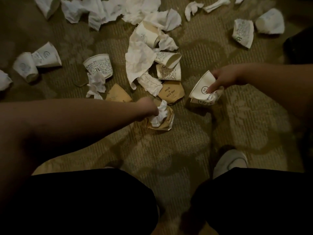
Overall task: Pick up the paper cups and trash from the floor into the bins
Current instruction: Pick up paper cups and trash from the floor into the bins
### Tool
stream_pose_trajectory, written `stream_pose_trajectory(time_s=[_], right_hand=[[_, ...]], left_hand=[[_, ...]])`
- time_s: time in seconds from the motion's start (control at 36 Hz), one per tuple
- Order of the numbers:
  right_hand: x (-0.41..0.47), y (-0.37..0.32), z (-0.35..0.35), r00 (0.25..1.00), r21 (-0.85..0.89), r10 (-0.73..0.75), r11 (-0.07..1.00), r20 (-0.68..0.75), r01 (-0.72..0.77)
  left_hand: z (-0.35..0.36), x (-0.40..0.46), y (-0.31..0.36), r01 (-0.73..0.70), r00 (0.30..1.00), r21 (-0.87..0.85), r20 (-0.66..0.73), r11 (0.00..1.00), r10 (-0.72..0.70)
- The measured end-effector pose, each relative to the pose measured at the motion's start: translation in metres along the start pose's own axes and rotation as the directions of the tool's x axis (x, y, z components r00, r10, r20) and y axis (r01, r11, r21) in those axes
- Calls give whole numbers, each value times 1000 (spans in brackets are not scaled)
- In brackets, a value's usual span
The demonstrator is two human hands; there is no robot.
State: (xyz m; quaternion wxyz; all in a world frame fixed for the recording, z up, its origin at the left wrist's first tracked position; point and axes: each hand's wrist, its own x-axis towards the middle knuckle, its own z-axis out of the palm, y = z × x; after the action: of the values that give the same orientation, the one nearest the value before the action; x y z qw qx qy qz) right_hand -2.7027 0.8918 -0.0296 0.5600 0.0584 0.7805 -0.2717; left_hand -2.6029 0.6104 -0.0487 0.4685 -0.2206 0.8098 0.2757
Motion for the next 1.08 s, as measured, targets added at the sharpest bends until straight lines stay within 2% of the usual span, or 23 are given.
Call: stream_pose_trajectory(time_s=[0.25,0.33,0.42,0.53,0.64,0.72,0.92,1.08], right_hand=[[-7,-31,-4,996,-17,61,998,60,-60],[-19,-56,-8,992,-8,58,998,109,-58],[-36,-87,-20,995,-1,40,999,89,-40],[-73,-127,-40,999,76,-33,997,-30,35],[-126,-158,-58,982,122,-98,985,-162,119],[-173,-179,-77,956,170,-90,975,-281,141],[-274,-220,-134,865,112,-80,982,-495,155],[-329,-216,-193,761,-21,-111,992,-639,128]], left_hand=[[-14,3,-7,-127,986,-37,106,991,131],[-33,4,-9,-147,976,-113,144,983,162],[-69,-1,-2,-153,964,-157,195,976,182],[-126,-12,17,-164,961,-323,159,932,225],[-185,-37,49,-251,944,-432,91,866,319],[-227,-67,81,-328,918,-492,35,807,394],[-288,-127,160,-450,866,-550,-78,703,493],[-292,-148,241,-478,856,-563,-127,674,501]])
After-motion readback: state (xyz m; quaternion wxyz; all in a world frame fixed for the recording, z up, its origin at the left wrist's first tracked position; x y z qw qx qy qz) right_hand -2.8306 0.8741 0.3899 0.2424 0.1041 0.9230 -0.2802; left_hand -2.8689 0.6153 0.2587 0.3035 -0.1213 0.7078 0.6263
